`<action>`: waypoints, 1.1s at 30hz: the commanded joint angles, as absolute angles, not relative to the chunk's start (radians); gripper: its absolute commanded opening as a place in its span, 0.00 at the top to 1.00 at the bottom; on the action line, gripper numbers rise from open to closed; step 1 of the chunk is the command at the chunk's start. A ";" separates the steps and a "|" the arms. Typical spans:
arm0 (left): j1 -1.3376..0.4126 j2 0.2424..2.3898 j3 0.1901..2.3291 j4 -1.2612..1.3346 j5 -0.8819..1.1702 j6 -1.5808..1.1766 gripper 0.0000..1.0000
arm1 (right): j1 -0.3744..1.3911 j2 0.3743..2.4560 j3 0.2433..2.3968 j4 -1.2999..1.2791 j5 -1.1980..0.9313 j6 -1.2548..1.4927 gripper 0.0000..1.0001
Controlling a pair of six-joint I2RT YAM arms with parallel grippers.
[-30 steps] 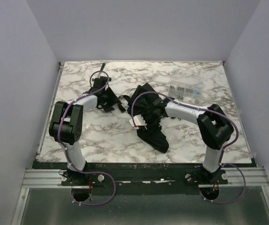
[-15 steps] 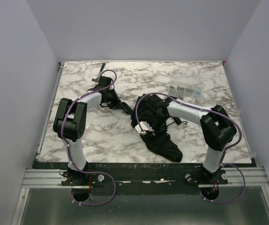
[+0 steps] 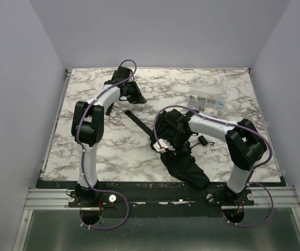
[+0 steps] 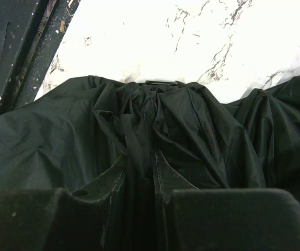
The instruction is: Put away the umbrella
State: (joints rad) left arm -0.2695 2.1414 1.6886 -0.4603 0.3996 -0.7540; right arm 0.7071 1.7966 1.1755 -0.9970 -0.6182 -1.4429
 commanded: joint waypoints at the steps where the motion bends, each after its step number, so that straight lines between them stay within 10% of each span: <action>1: -0.286 2.184 1.793 -0.465 0.507 -0.824 0.85 | 0.708 1.790 1.143 -1.007 -0.617 -1.393 0.81; 6: -0.288 2.097 1.806 -0.508 0.403 -0.729 0.84 | 0.710 1.808 1.169 -1.032 -0.600 -1.414 0.80; 17: -0.307 1.646 0.943 -0.127 0.433 -0.905 0.64 | 0.722 1.763 1.130 -1.066 -0.559 -1.603 0.78; 33: -0.498 1.943 1.202 -0.243 0.540 -0.761 0.87 | 0.739 1.731 1.113 -0.885 -0.539 -1.520 0.81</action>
